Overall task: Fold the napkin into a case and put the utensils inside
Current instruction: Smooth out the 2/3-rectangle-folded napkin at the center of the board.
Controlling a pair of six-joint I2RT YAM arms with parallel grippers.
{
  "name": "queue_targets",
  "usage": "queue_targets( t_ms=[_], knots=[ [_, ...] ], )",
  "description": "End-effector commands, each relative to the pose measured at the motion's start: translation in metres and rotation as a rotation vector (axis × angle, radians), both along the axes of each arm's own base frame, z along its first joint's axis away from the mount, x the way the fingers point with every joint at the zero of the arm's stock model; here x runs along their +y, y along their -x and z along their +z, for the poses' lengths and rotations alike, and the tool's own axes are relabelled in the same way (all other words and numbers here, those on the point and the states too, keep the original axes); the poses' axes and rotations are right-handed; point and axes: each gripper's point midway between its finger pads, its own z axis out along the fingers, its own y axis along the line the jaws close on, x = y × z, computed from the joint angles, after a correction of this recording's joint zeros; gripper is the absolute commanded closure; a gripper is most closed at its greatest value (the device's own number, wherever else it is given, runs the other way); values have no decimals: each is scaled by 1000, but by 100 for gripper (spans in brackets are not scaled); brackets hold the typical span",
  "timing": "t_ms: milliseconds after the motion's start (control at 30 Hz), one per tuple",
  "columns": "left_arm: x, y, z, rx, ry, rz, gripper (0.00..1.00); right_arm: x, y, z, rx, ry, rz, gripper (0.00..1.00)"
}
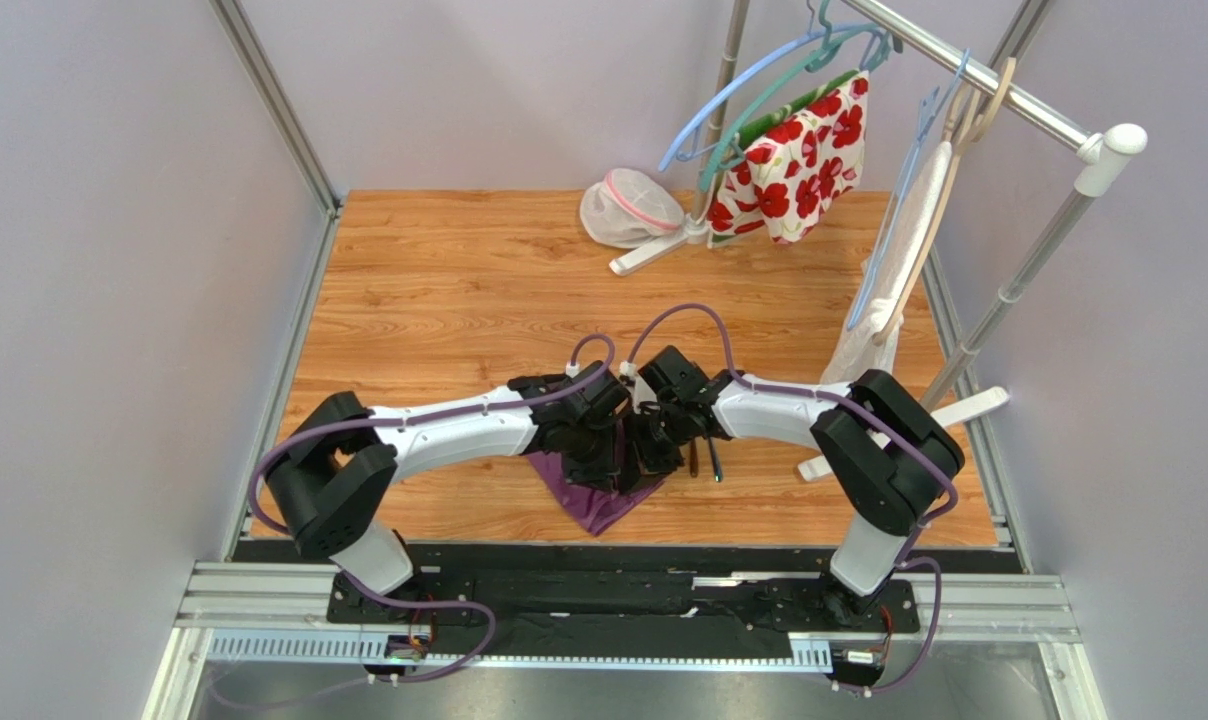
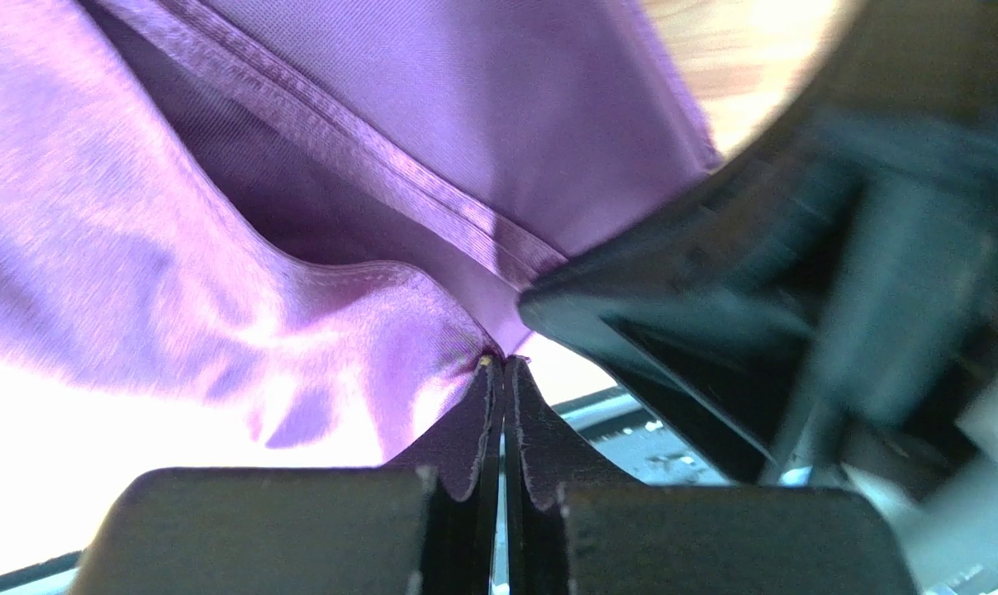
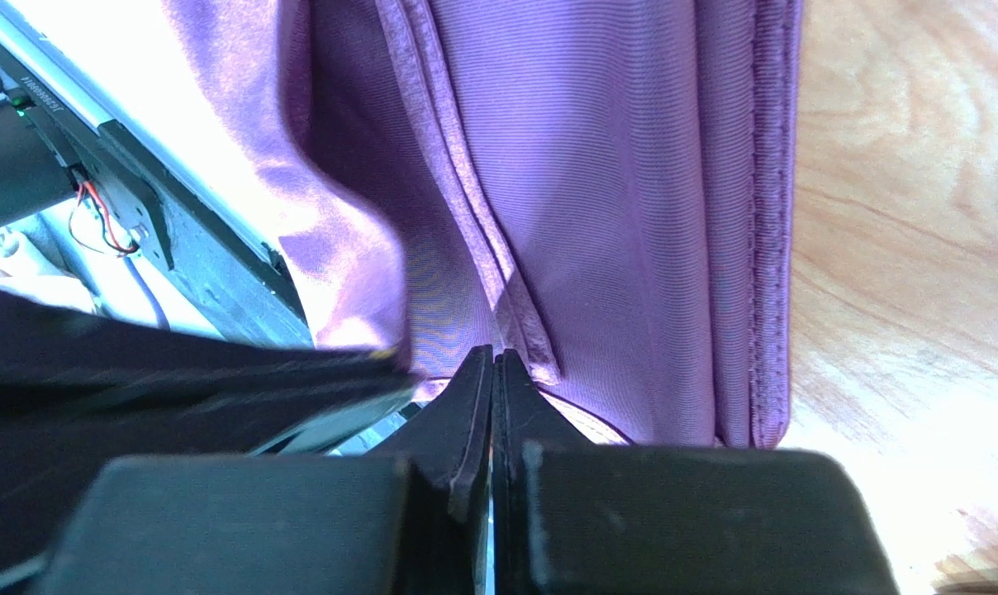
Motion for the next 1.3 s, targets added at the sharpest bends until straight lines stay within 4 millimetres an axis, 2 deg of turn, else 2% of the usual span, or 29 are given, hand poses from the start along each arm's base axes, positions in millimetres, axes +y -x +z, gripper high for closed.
queue_targets(
  t_ms=[0, 200, 400, 533, 700, 867, 933, 1033, 1167, 1267],
  knots=[
    [0, -4, 17, -51, 31, 16, 99, 10, -2, 14, -26, -60, 22, 100],
    [-8, -5, 15, -38, 43, -8, 100, 6, 0, -6, -4, -24, 9, 100],
    [-19, -6, 3, -6, 51, -22, 100, 4, 3, -10, 15, -20, -12, 100],
    [-24, -8, 1, -5, 55, -33, 100, 4, 6, -13, 33, -22, -20, 100],
    [-25, -4, -9, 22, 53, -39, 100, 4, 6, -6, 36, -29, -33, 100],
    [-21, 1, -19, 36, 48, -39, 100, -6, -14, 14, -17, -18, -73, 100],
    [-22, 0, -17, 29, 53, -43, 100, -10, -21, 18, -34, -9, -82, 100],
    [-24, -2, -6, 3, 74, -47, 92, -14, -32, 29, -57, -12, -88, 100],
    [-23, -7, 13, -44, 94, -43, 76, -11, -35, 36, -62, -24, -81, 100],
    [-20, -10, 31, -78, 97, -44, 72, -8, -36, 38, -63, -39, -70, 100]
  ],
)
